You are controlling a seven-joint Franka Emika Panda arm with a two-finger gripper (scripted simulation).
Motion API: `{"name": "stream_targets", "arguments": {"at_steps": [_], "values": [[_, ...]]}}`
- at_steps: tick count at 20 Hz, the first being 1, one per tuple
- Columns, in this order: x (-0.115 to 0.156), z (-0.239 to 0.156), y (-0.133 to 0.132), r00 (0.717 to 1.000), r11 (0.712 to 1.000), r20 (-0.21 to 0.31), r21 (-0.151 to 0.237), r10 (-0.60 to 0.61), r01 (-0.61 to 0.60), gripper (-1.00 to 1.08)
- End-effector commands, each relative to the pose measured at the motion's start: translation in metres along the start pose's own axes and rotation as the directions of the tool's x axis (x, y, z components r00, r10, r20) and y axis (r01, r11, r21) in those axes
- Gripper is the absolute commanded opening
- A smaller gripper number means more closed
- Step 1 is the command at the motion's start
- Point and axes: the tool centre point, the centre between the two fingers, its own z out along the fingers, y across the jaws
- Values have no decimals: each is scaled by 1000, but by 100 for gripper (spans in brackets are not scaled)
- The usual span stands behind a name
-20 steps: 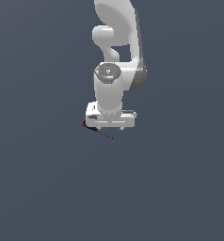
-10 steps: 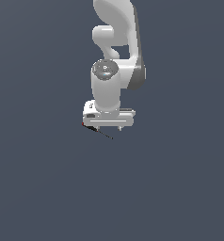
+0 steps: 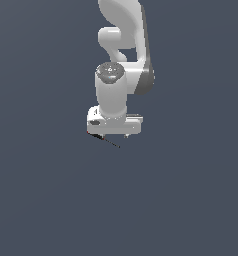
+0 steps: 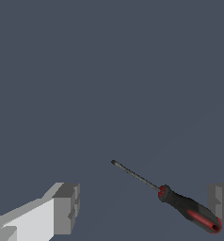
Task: Pick up the object and move it to a goal position.
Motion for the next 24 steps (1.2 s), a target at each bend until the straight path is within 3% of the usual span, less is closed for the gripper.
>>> {"name": "stream_targets", "arguments": {"at_steps": [1, 14, 24], "values": [[-1, 2, 2, 1000, 1000, 0, -1, -14, 14, 100], [-14, 22, 19, 979, 979, -3, -9, -205, 205, 100], [-32, 46, 38, 900, 900, -3, -18, -436, 435, 100]]}}
